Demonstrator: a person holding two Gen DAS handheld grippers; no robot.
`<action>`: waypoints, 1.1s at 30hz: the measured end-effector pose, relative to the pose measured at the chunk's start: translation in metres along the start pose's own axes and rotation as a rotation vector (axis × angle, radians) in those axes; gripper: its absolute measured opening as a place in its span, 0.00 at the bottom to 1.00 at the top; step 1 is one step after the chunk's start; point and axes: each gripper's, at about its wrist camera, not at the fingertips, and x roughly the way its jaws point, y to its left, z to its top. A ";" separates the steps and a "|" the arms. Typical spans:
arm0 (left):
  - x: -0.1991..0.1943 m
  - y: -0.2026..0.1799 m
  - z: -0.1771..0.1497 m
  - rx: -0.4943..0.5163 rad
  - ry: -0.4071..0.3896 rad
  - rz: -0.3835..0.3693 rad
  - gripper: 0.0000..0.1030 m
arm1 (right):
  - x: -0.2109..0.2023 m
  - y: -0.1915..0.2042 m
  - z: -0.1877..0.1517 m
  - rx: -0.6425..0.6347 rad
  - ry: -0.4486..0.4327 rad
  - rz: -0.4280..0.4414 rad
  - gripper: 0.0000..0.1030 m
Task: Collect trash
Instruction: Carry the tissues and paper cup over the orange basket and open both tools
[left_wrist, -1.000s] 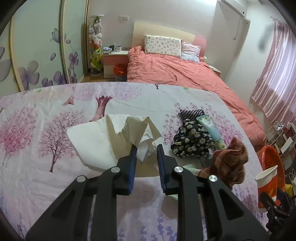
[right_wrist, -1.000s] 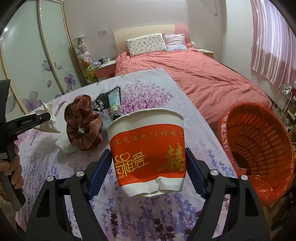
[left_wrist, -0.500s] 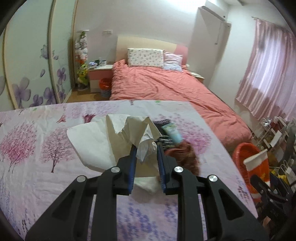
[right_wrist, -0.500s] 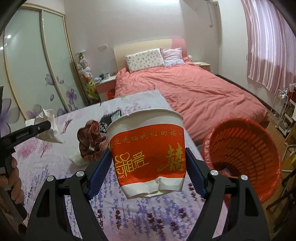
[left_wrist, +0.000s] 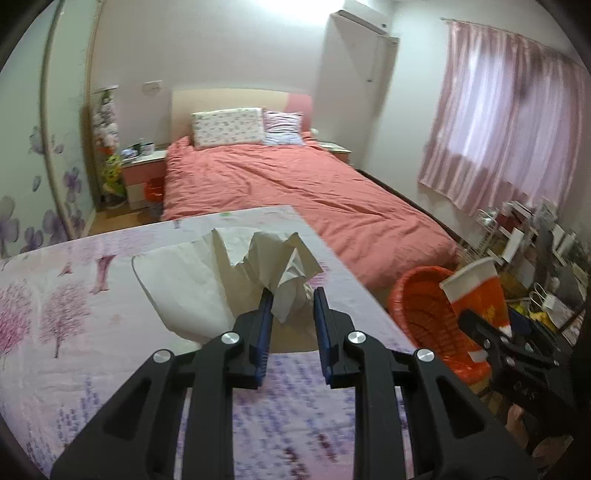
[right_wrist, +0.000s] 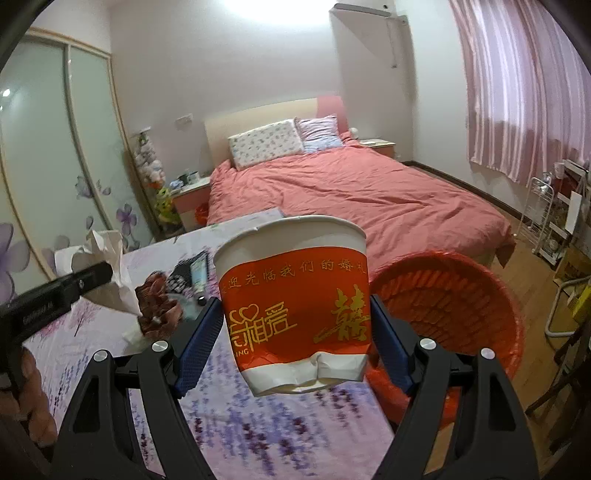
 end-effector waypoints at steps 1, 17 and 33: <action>0.001 -0.010 0.000 0.012 0.000 -0.019 0.22 | -0.001 -0.006 0.001 0.008 -0.005 -0.007 0.75; 0.045 -0.129 -0.012 0.126 0.036 -0.242 0.22 | 0.008 -0.093 0.007 0.148 -0.027 -0.129 0.75; 0.129 -0.200 -0.028 0.179 0.156 -0.333 0.26 | 0.037 -0.165 0.007 0.310 0.005 -0.149 0.76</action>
